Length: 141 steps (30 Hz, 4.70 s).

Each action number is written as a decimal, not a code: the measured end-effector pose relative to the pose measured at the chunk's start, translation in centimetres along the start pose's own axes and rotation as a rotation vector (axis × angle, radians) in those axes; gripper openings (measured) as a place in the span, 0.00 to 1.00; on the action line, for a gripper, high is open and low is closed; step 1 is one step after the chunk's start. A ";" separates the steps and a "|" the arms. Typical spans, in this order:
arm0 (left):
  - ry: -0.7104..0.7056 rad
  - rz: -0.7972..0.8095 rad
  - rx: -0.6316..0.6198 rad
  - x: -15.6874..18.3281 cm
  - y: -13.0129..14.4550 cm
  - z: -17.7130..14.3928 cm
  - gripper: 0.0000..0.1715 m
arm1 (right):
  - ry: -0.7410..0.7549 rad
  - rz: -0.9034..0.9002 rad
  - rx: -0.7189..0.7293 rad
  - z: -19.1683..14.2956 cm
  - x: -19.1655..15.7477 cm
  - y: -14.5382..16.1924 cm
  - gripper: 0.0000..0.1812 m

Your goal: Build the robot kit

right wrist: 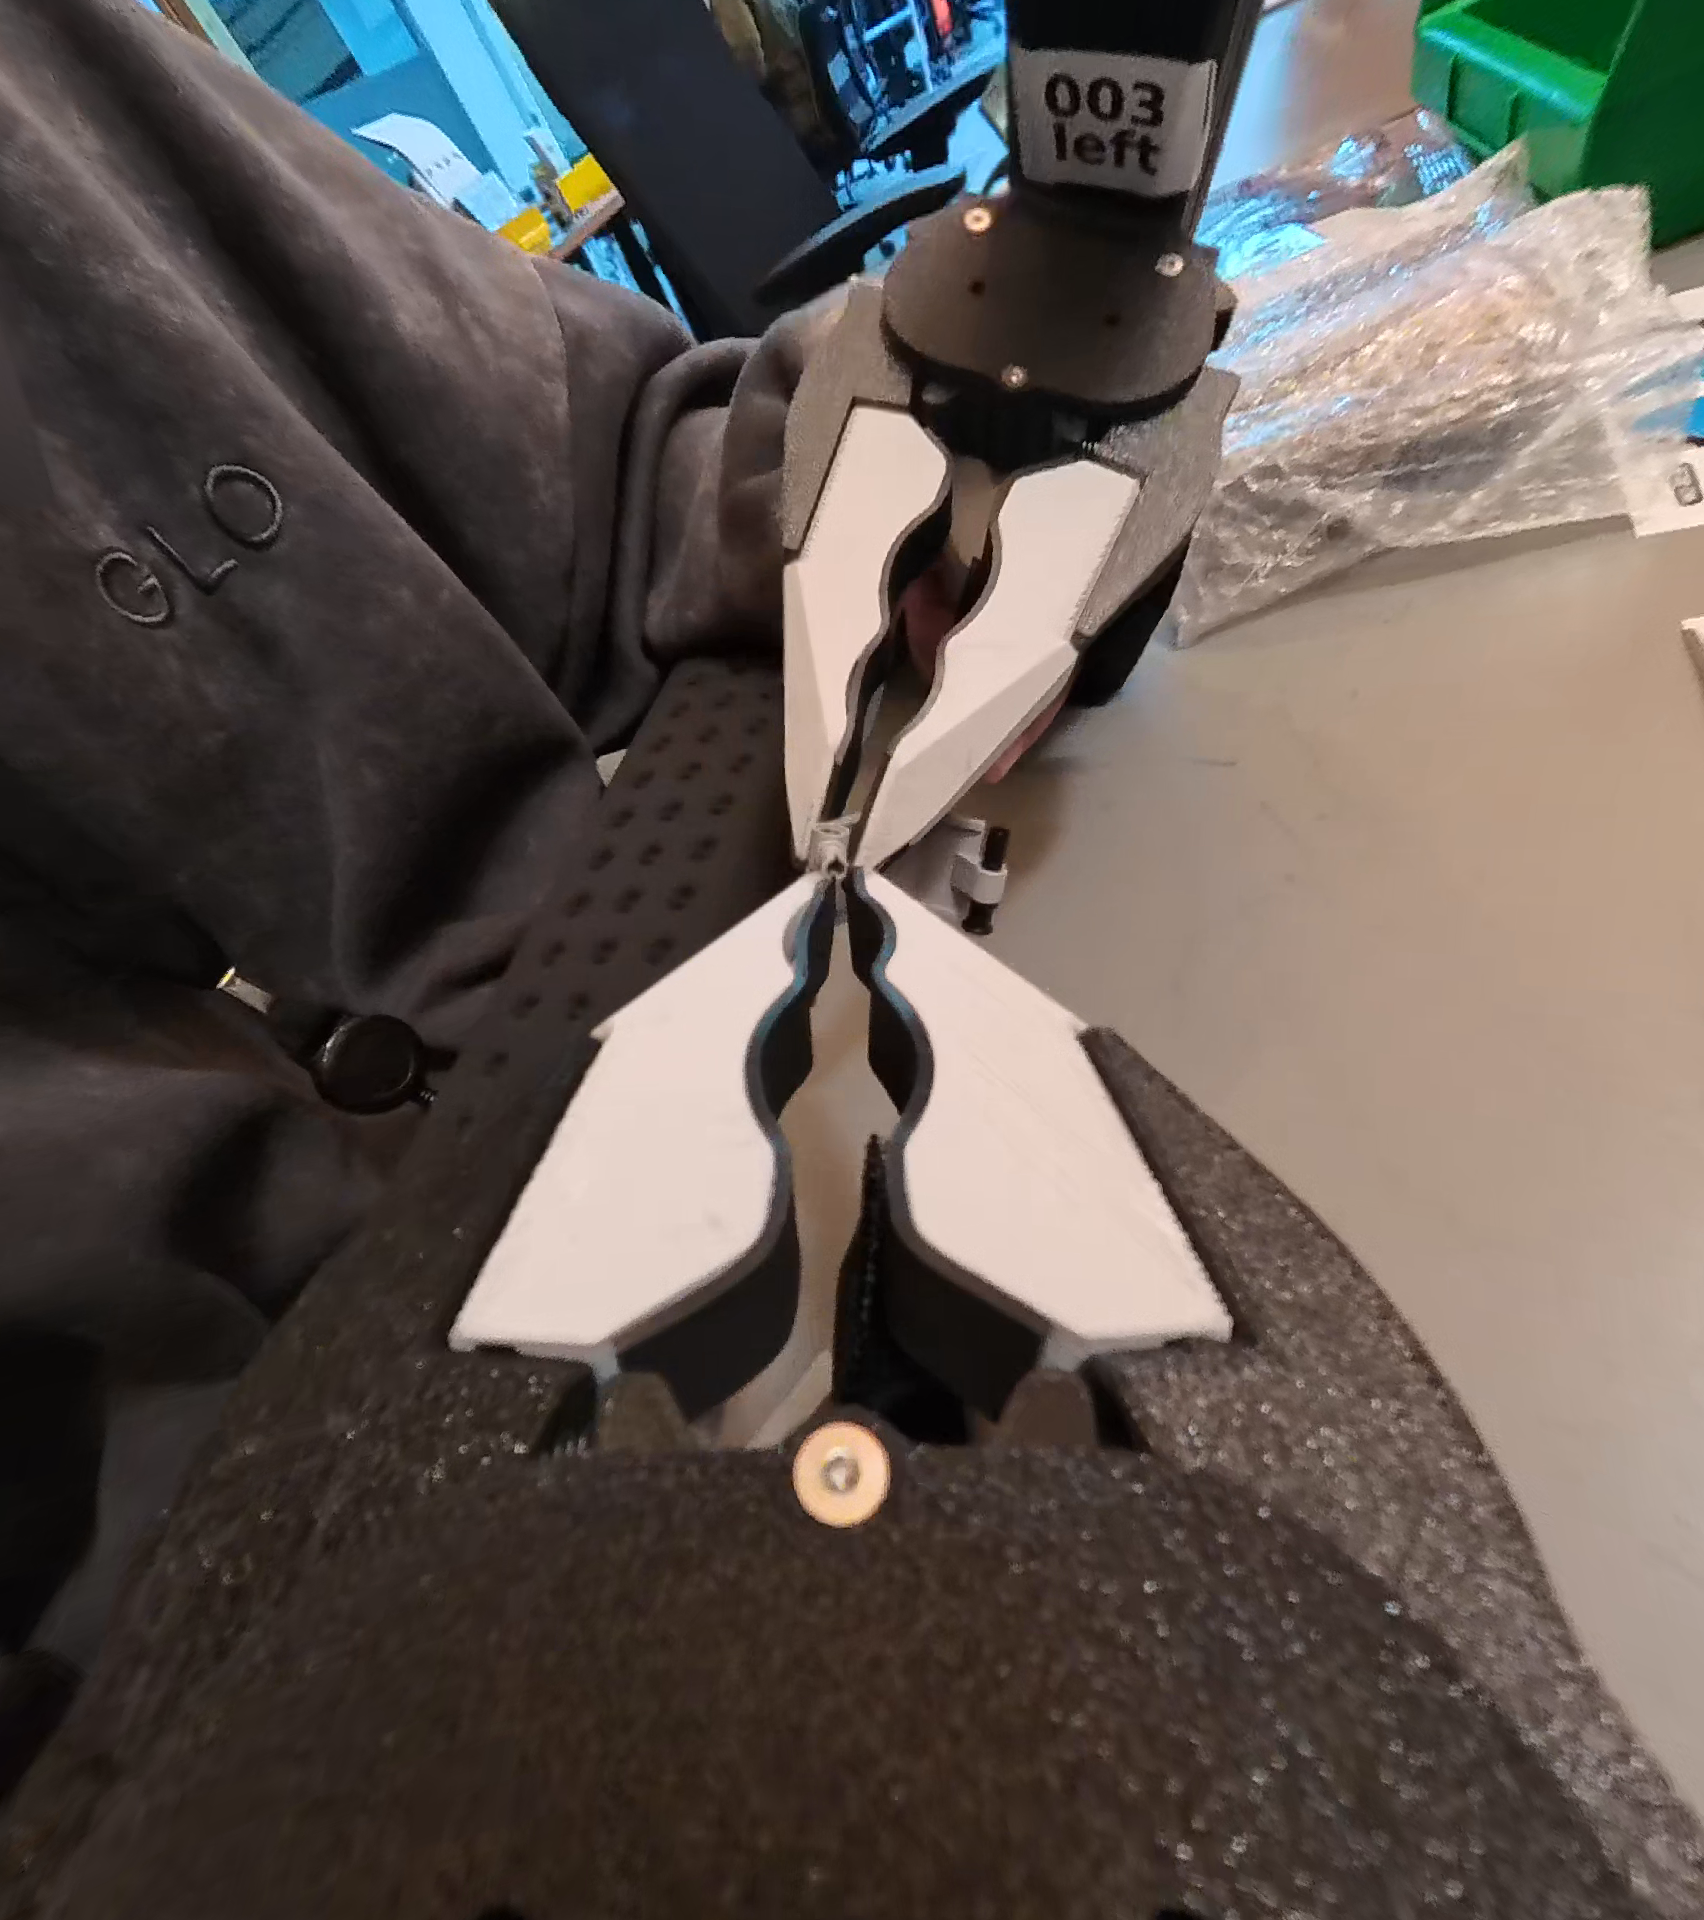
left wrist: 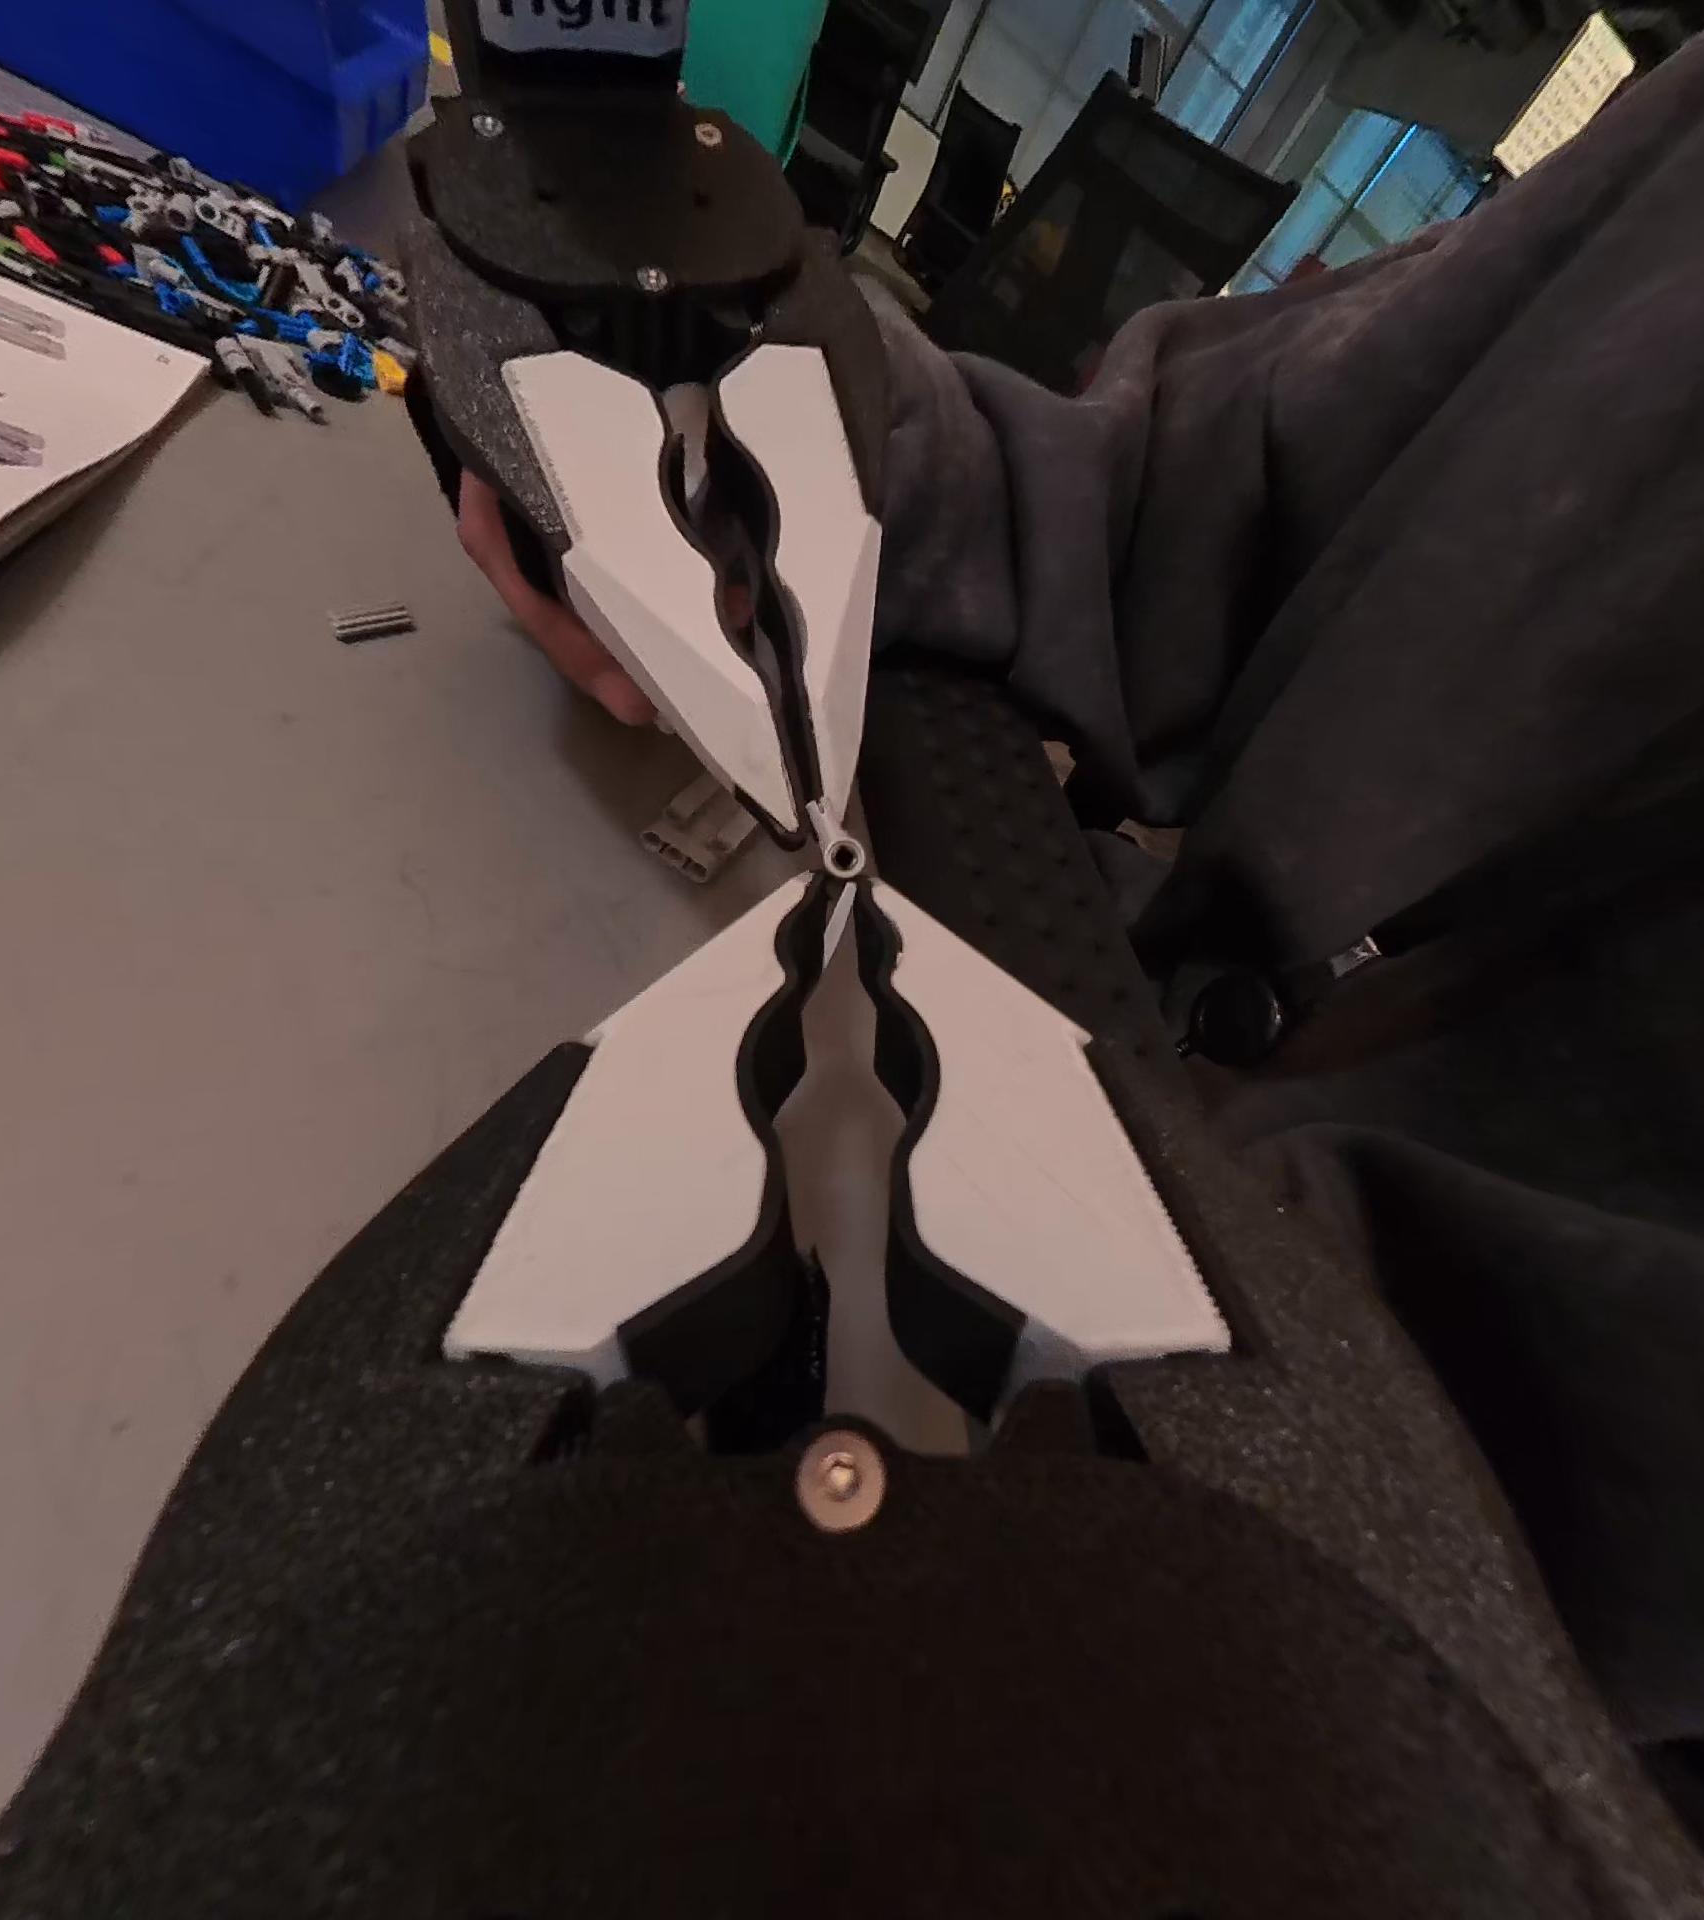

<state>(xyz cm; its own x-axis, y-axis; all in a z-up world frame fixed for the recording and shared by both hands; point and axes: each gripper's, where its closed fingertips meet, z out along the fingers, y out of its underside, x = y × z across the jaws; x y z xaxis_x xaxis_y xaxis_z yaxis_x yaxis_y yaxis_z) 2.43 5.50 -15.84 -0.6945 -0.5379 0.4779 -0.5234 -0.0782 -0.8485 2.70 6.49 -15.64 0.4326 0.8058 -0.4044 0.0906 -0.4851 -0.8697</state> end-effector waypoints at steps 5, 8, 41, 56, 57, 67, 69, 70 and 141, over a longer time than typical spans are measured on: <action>-0.046 -0.063 0.015 -1.3 -0.1 -0.4 0.02 | 0.020 0.020 0.017 -0.2 0.7 -0.2 0.07; -0.057 -0.084 0.012 -1.5 -0.1 -0.4 0.02 | 0.022 0.046 0.021 -0.3 1.0 -0.1 0.05; -0.093 -0.144 0.104 -2.1 -1.5 -1.1 0.03 | -0.023 0.191 0.136 -0.5 2.0 -1.5 0.02; -0.122 -0.178 0.136 -3.1 -1.8 -1.1 0.04 | 0.054 0.158 0.115 -0.8 2.9 -1.2 0.02; -0.123 -0.172 0.129 -3.1 -1.7 -1.0 0.04 | 0.052 0.156 0.109 -0.8 2.8 -1.1 0.02; -0.122 -0.147 0.120 -2.8 -1.6 -1.1 0.03 | 0.071 0.071 0.073 -0.6 2.2 -0.9 0.08; -0.115 -0.143 0.127 -2.7 -1.7 -1.0 0.03 | 0.041 0.119 0.090 -0.7 2.2 -1.0 0.07; -0.118 -0.135 0.130 -2.7 -1.8 -1.0 0.03 | 0.032 0.128 0.094 -0.8 2.3 -1.0 0.05; -0.216 -0.123 0.067 -3.4 -1.0 -0.7 0.03 | 0.811 0.068 -0.522 -8.4 -1.0 10.8 0.20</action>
<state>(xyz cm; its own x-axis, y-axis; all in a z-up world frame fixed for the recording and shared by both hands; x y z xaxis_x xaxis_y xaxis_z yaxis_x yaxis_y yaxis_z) 5.01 7.98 -16.48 -0.5020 -0.6874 0.5248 -0.5585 -0.2056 -0.8036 10.76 -2.34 -22.25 0.9217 0.3858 0.0397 0.3452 -0.7694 -0.5374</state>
